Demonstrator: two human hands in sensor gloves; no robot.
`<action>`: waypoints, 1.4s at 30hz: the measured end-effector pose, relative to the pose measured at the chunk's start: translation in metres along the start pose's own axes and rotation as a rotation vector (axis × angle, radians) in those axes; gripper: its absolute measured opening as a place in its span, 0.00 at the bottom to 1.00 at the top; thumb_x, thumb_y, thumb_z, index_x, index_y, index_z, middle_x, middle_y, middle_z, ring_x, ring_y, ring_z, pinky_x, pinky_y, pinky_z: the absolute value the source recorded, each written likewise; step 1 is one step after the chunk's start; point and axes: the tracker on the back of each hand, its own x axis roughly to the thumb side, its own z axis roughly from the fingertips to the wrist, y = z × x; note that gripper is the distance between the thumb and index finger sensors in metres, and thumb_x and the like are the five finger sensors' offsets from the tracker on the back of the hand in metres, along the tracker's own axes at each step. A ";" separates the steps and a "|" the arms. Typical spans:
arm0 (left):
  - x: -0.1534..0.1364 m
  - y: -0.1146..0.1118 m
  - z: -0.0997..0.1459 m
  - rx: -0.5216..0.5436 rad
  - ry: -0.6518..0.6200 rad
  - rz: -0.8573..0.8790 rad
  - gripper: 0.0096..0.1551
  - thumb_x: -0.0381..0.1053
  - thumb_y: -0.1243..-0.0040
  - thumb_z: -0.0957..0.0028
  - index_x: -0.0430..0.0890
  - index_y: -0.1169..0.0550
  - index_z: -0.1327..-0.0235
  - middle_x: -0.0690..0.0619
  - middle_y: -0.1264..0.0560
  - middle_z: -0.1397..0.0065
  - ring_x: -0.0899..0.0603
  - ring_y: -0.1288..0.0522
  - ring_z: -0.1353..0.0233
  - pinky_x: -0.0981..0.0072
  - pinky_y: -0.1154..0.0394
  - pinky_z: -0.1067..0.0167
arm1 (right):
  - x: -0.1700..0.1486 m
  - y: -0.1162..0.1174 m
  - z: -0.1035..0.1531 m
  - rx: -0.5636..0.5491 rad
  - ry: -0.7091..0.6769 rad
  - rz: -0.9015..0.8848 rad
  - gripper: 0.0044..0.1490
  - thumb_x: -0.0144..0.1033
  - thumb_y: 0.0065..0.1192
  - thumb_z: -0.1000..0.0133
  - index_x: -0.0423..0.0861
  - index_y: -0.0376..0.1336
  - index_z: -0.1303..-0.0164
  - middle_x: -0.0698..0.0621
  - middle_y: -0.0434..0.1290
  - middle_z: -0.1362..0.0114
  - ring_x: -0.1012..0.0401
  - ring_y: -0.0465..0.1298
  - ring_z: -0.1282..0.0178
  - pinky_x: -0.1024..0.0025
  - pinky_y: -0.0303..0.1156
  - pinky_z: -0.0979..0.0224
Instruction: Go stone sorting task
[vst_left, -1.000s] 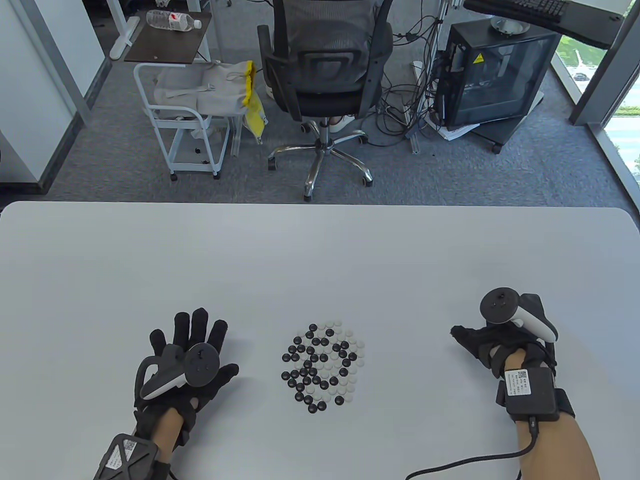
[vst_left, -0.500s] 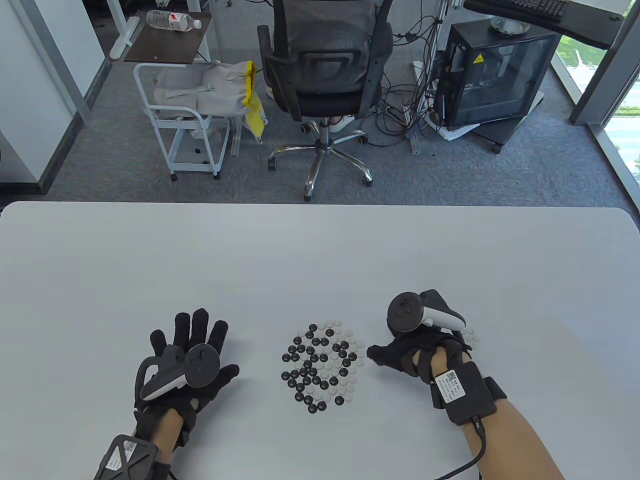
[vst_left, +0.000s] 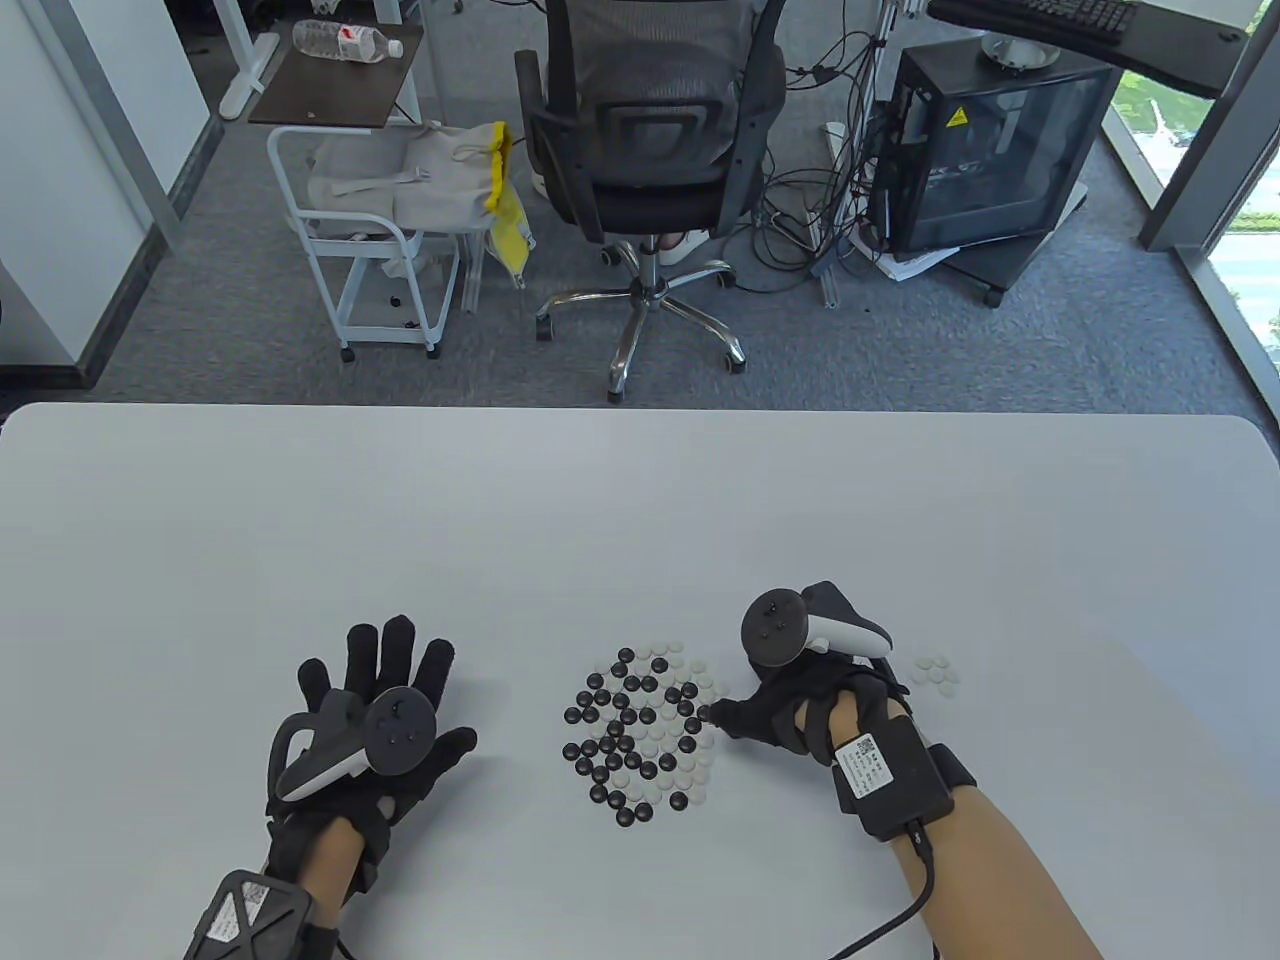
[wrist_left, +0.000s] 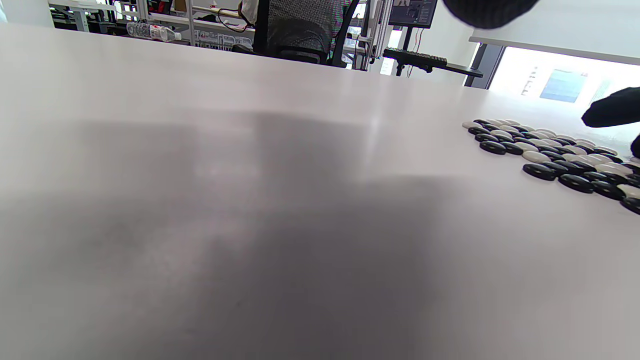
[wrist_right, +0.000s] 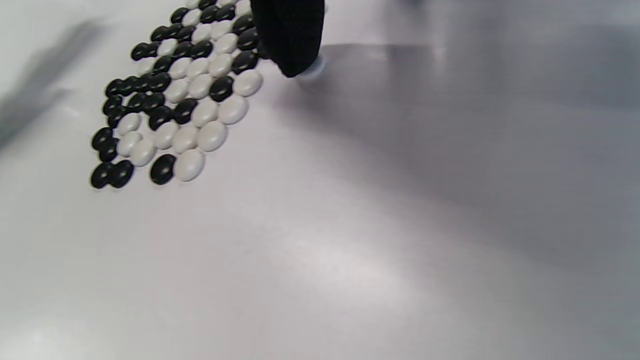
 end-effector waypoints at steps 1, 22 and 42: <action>0.000 0.000 0.000 -0.001 0.000 -0.001 0.53 0.70 0.62 0.41 0.48 0.66 0.15 0.37 0.81 0.20 0.27 0.82 0.25 0.16 0.78 0.45 | -0.008 -0.003 0.005 -0.002 0.033 -0.001 0.44 0.56 0.40 0.38 0.41 0.67 0.22 0.26 0.34 0.15 0.26 0.26 0.24 0.13 0.28 0.35; 0.003 -0.003 -0.002 -0.015 0.006 -0.023 0.53 0.70 0.62 0.41 0.48 0.66 0.15 0.36 0.81 0.20 0.27 0.82 0.25 0.16 0.78 0.45 | -0.133 -0.013 0.069 -0.146 0.450 -0.141 0.45 0.55 0.41 0.38 0.39 0.65 0.21 0.26 0.30 0.15 0.26 0.23 0.24 0.13 0.26 0.36; 0.002 -0.002 -0.002 -0.011 0.006 -0.014 0.53 0.70 0.62 0.41 0.48 0.66 0.15 0.37 0.81 0.20 0.27 0.82 0.25 0.16 0.78 0.45 | -0.015 -0.036 0.007 -0.171 0.009 -0.146 0.44 0.56 0.39 0.38 0.41 0.63 0.19 0.25 0.30 0.15 0.26 0.23 0.25 0.13 0.26 0.35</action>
